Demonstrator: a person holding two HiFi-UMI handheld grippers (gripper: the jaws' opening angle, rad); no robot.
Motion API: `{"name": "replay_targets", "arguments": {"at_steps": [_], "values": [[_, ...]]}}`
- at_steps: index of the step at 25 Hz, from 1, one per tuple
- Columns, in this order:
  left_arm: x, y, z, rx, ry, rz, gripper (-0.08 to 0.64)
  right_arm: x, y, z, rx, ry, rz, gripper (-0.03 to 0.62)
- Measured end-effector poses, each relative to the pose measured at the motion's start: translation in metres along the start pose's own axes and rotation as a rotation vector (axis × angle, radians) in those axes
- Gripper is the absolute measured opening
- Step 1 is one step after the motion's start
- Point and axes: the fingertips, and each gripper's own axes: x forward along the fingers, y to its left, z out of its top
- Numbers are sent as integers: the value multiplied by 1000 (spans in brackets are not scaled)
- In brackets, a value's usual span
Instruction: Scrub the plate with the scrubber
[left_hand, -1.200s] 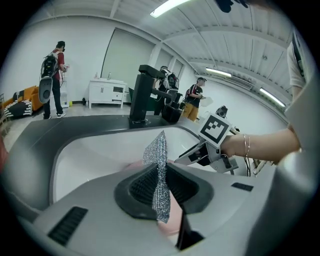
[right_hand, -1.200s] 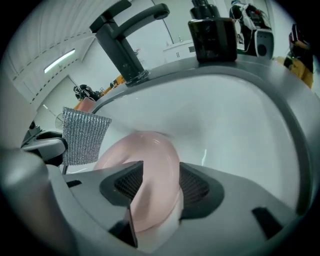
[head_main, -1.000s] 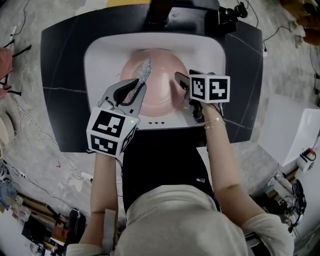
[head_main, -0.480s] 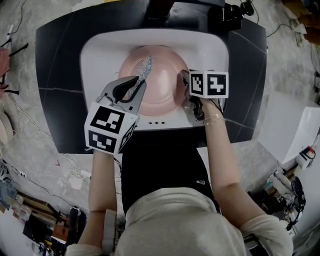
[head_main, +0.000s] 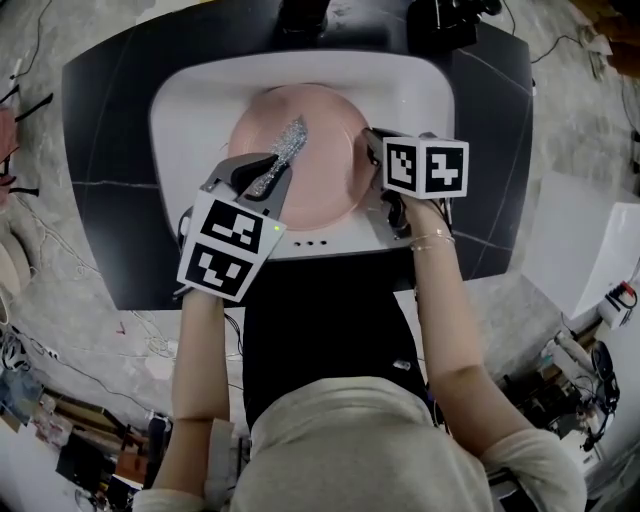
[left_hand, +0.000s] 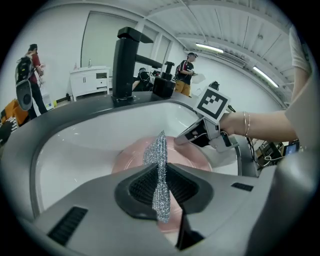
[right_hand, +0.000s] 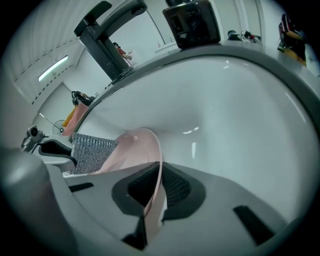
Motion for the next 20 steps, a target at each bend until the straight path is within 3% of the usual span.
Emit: {"name": "replay_targets", "arguments": {"at_steps": [10, 20], "values": [[35, -36, -6, 83, 99, -95, 69, -8, 10, 5, -19, -6, 30, 32], [62, -46, 4, 182, 119, -121, 69, -9, 19, 6, 27, -21, 80, 35]]}}
